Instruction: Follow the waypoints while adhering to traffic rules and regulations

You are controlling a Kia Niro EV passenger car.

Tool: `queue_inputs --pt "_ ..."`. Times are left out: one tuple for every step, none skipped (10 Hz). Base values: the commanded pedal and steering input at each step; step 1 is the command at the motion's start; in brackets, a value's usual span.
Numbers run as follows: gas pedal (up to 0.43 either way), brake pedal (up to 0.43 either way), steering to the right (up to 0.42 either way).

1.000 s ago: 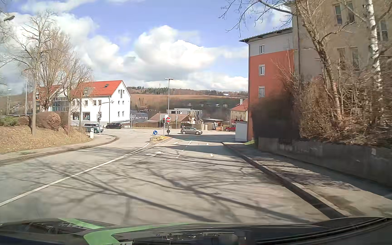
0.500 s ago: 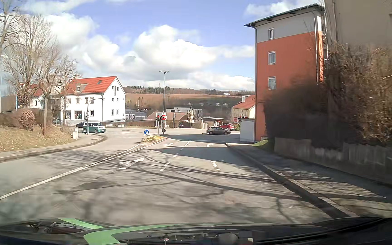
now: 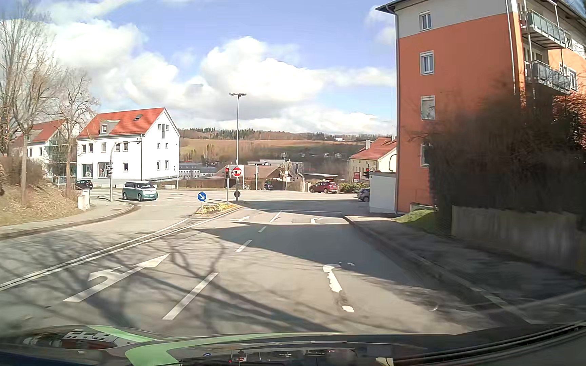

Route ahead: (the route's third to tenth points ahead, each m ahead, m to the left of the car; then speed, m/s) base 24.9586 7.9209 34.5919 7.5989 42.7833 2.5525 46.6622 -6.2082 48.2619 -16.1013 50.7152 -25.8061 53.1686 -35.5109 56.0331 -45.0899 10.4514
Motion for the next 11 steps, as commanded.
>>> queue_inputs --pt "0.000 0.274 0.007" --pt "0.000 0.280 0.007" --pt "0.000 0.280 0.007" --pt "0.000 0.287 0.007" --pt "0.000 0.293 0.007" --pt "0.000 0.299 0.007" --pt "0.000 0.305 0.007" --pt "0.000 0.311 0.007" --pt "0.000 0.317 0.007" --pt "0.000 0.317 0.007" --pt "0.000 0.317 0.007"
